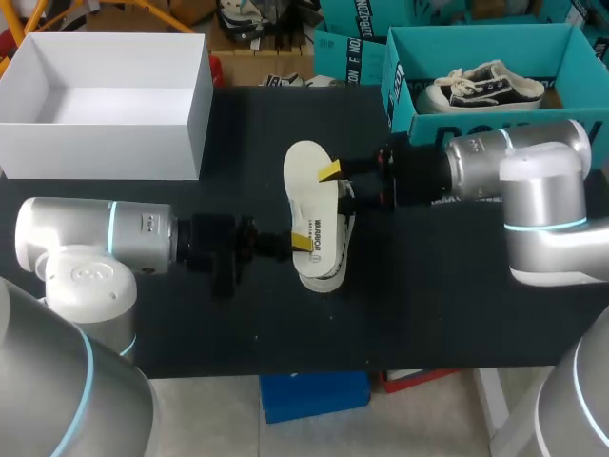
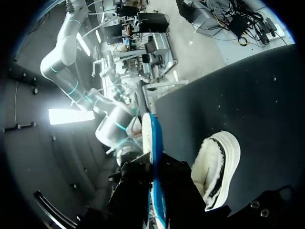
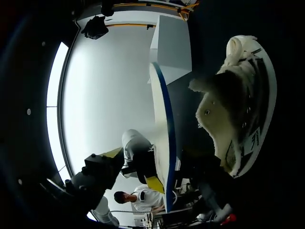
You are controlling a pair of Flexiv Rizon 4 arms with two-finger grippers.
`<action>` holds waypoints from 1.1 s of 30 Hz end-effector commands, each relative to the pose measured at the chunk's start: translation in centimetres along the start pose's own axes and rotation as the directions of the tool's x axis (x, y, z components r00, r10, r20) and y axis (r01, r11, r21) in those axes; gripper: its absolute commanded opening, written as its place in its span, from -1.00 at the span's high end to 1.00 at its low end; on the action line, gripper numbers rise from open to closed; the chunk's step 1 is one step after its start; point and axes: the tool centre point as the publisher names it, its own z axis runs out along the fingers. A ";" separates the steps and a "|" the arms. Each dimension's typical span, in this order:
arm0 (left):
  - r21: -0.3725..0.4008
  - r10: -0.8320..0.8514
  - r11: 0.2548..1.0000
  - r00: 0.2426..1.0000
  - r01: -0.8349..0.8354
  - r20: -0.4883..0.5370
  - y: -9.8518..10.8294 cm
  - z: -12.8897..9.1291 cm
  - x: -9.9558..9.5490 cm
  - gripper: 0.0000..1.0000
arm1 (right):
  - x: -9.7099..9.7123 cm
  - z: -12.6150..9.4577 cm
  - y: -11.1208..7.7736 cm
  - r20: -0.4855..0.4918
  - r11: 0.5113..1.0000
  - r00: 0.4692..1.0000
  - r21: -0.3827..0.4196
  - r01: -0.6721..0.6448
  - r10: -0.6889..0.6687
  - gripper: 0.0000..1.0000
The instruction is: Take the shoe out of the shoebox, open the shoe tongue, remove and reinsert the insole, then place the shoe into the shoebox
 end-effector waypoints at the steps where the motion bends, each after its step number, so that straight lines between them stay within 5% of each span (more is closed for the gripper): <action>1: -0.006 0.002 1.000 1.000 -0.002 -0.003 -0.1 0.1 0.0 1.00 | -0.4 0.7 0.0 -0.004 1.000 1.000 -0.005 -0.002 0.002 0.04; 8: -0.006 0.002 1.000 1.000 -0.002 -0.003 -0.1 0.1 0.0 1.00 | -0.5 1.2 -0.1 -0.005 1.000 1.000 0.010 -0.009 0.009 0.30; 11: -0.006 0.002 1.000 1.000 -0.002 -0.003 -0.1 0.1 0.0 1.00 | -0.6 1.3 -0.1 0.003 1.000 1.000 0.019 -0.012 0.012 1.00; 28: -0.009 -0.005 1.000 1.000 0.005 -0.014 -0.2 0.0 0.0 1.00 | -0.7 1.4 -0.1 0.009 0.999 1.000 0.029 -0.015 0.014 1.00; 29: -0.018 -0.015 1.000 1.000 0.015 -0.024 -0.2 -0.1 0.1 0.17 | -0.7 1.4 -0.1 0.009 0.999 1.000 0.029 -0.015 0.014 1.00; 30: -0.026 -0.021 0.999 0.999 0.020 -0.032 -0.1 -0.2 0.1 -1.00 | -0.7 1.4 -0.1 0.009 0.999 1.000 0.029 -0.015 0.014 1.00; 33: -0.048 -0.027 0.999 0.997 0.023 -0.077 0.0 -0.6 0.1 -1.00 | -0.7 1.4 -0.1 0.009 0.999 1.000 0.029 -0.015 0.014 1.00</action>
